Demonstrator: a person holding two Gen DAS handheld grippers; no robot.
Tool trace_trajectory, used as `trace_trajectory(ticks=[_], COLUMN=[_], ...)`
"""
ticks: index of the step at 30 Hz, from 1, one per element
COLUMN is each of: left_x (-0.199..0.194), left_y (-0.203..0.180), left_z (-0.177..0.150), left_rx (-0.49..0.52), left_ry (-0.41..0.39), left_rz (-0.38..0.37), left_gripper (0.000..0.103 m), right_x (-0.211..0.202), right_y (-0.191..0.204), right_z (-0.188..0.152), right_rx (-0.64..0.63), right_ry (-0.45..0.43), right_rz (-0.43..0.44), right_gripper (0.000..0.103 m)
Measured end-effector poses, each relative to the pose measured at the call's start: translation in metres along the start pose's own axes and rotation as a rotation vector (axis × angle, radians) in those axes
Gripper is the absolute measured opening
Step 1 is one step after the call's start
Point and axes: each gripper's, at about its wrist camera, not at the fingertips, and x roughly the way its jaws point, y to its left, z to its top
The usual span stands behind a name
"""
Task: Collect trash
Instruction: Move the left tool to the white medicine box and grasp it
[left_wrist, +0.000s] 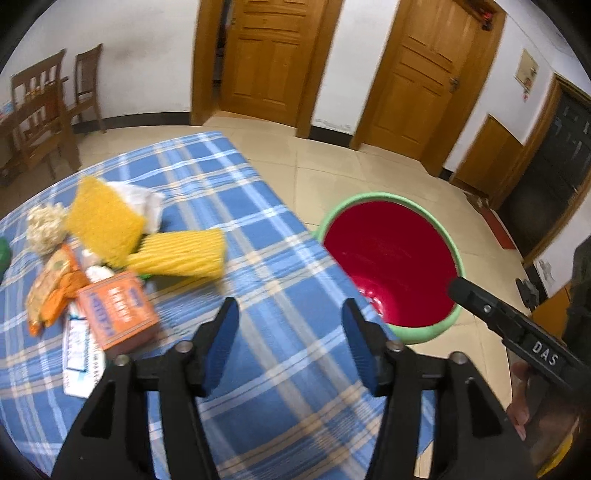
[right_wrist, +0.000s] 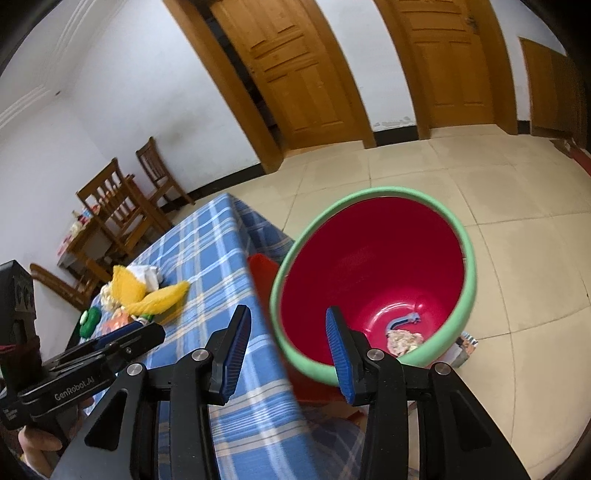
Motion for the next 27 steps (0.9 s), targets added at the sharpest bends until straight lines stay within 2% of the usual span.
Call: trace_trajectory(ticks=[4,9,13,16,20,27], left_x=[-0.010,-0.021,-0.027,-0.029,-0.026,-0.010], left_y=[0.016,0.033,0.044,0.054,0.070,0.088], left_z=[-0.002,-0.005,-0.008,-0.010,-0.012,-0.016], left_rx=[-0.030,-0.043,-0.033,-0.039,-0.069,-0.088], left_ry=[-0.016,-0.029,-0.040,-0.050,-0.040,-0.018], left_rz=[0.023,0.050,0.095,0.127,0.164,0.243], left_gripper=[0.061,0.061,0.069,0.069,0.070,0.070], right_x=[0.002,0.002,0.004,0.005,0.009,0.014], right_y=[0.011,0.023,0.033,0.041,0.049,0.054], right_z=[-0.002,-0.006,-0.009,-0.011,-0.014,-0.018], right_rx=[-0.019,-0.042,-0.058,-0.070,-0.087,-0.090], right_ry=[0.008,0.020,0.034,0.044,0.057,0.080], right_rz=[0.003,0.007,0.016,0.020,0.023,0.024], right_gripper=[0.054,0.056,0.057,0.057,0.061,0.061])
